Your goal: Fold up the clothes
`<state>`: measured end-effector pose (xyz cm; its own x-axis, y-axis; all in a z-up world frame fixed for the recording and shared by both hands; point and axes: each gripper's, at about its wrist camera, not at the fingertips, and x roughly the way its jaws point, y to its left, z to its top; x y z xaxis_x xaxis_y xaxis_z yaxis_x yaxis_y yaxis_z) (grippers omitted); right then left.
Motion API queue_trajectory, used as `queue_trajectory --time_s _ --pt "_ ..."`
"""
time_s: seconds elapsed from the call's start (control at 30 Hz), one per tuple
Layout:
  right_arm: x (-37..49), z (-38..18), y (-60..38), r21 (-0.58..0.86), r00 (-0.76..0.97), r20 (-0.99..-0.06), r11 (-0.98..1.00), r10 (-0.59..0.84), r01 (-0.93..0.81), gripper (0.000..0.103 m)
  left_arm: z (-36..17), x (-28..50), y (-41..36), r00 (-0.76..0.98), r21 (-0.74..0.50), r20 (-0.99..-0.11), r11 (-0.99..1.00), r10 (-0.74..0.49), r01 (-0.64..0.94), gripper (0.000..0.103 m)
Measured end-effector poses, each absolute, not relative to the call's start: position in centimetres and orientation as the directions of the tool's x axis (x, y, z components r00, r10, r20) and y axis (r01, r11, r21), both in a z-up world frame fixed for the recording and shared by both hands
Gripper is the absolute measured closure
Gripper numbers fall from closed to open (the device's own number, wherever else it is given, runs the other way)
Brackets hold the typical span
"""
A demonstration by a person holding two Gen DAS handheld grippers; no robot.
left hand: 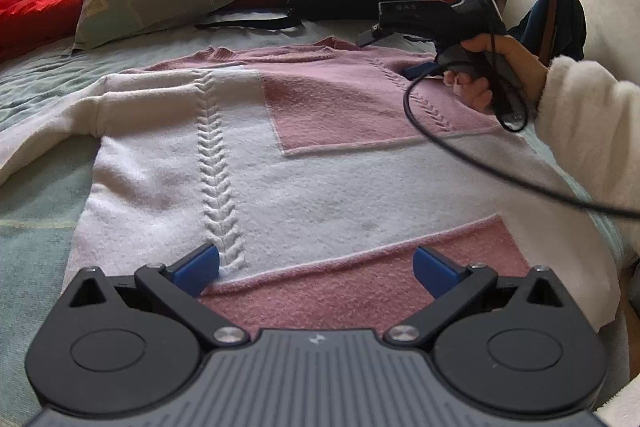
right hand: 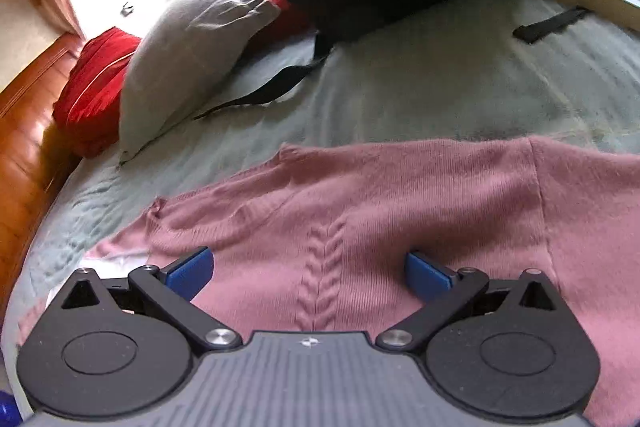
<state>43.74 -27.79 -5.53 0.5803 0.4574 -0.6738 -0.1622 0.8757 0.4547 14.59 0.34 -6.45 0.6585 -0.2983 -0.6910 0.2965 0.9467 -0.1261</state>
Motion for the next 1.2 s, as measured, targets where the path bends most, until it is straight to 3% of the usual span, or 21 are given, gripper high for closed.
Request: queue_trajectory --time_s 0.13,0.27,0.4,0.6,0.87,1.2 --pt "43.7 -4.0 -26.1 0.378 0.566 -0.718 0.910 0.406 -0.173 0.000 -6.4 14.4 1.1 0.665 -0.141 -0.683 0.948 -0.302 0.285 0.001" --pt "43.5 -4.4 -22.9 0.200 0.536 -0.788 0.950 0.302 -0.240 0.000 -6.7 14.7 1.2 0.662 -0.142 -0.685 0.948 -0.302 0.285 0.001" --pt "45.0 -6.5 -21.0 0.044 0.587 -0.789 0.969 0.184 -0.244 0.000 -7.1 14.9 1.3 0.655 -0.138 -0.691 0.946 -0.305 0.295 0.001" --pt "47.3 -5.7 -21.6 0.080 0.605 -0.775 0.978 0.182 -0.192 0.000 -7.3 15.0 1.6 0.652 -0.144 -0.692 0.944 -0.309 0.296 0.001" --pt "38.0 -0.6 -23.8 0.083 0.628 -0.735 0.953 0.256 -0.292 0.000 -6.9 14.3 1.7 0.663 -0.123 -0.690 0.950 -0.290 0.287 0.001" --pt "24.1 -3.5 -26.0 0.048 0.647 -0.722 0.951 0.245 -0.307 0.000 -7.7 13.9 1.0 0.694 -0.034 -0.690 0.968 -0.203 0.249 0.001"
